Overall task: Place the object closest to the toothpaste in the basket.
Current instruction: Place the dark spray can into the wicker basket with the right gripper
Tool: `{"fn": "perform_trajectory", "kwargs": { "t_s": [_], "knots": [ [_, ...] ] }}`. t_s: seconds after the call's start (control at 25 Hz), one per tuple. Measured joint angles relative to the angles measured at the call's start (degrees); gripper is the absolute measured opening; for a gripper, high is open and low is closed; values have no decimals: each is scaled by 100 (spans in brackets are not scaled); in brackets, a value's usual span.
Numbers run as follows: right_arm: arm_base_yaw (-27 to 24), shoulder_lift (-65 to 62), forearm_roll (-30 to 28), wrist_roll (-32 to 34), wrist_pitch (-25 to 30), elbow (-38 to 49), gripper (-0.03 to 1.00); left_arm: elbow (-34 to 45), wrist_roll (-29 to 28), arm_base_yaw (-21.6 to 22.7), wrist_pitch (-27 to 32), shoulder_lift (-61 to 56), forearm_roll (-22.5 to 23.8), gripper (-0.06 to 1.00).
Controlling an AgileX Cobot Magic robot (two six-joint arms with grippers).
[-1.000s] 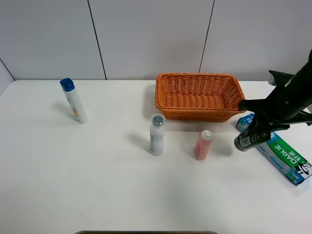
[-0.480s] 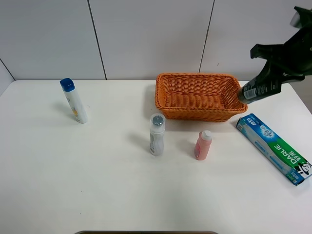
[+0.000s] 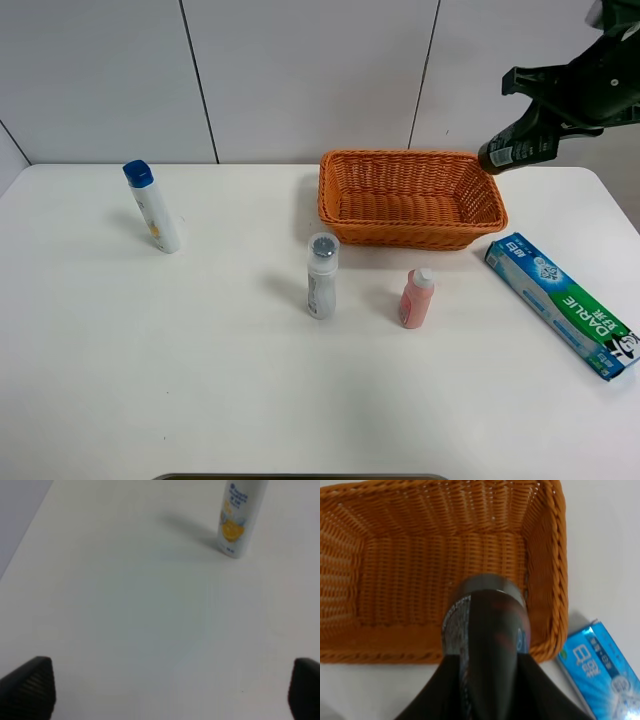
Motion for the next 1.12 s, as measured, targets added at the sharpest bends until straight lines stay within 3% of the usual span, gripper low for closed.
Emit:
{"fn": "perform_trajectory", "kwargs": {
  "t_s": [0.48, 0.8, 1.12],
  "knots": [
    [0, 1427, 766, -714, -1291, -53, 27, 0, 0, 0, 0, 0, 0, 94],
    [0, 2214, 889, -794, -1347, -740, 27, 0, 0, 0, 0, 0, 0, 94],
    [0, 2643, 889, -888, -1372, -784, 27, 0, 0, 0, 0, 0, 0, 94]
  ]
}}
